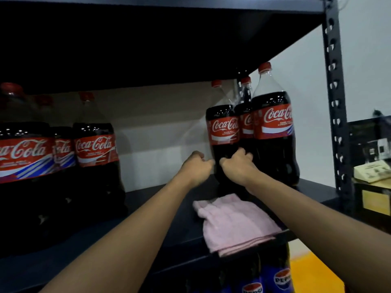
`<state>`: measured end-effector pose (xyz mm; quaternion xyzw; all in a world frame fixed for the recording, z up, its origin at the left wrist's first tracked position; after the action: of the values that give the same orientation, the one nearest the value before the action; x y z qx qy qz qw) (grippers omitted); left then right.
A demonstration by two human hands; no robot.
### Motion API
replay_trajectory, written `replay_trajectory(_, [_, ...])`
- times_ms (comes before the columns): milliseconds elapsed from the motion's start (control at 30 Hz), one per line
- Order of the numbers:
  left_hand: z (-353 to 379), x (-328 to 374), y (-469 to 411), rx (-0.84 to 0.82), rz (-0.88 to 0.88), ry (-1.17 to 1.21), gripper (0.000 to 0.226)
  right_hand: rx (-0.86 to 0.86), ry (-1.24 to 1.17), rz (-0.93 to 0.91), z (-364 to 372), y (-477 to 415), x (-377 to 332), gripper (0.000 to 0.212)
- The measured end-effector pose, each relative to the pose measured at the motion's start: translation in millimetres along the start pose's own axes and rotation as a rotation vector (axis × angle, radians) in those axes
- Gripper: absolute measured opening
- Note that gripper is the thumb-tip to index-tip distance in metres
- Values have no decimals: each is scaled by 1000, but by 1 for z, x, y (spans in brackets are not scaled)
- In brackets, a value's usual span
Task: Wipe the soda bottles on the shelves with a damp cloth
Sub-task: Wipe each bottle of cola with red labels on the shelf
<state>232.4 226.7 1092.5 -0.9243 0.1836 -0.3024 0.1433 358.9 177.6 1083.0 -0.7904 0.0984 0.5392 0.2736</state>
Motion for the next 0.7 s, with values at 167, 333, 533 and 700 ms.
replay_trajectory(167, [17,11,-13,-136,-5,47,63,-17,-54,47,-1,-15,15,71])
replay_trajectory(333, [15,2,-13,-151,-28,193,68,21,-103,46,-3,-21,10,65])
replay_trajectory(533, [-7,-21,-1,-102,-106,301,78,-84,-92,-11,7,-10,1,55])
replay_trajectory(700, [-34,-52,23,-44,-144,332,83,-195,-117,-80,23,4,-15,47])
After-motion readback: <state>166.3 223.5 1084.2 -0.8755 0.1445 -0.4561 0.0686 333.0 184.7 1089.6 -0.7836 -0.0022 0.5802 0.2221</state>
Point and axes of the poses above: each hand's wrist, its own y-axis away from the middle knuckle, its own z-axis out of the palm, x = y × z, the point moved 1 cm from there along -y, towards the middle knuckle, and after that the axes turned 15 degrees about -y, right-handed, at the moved point
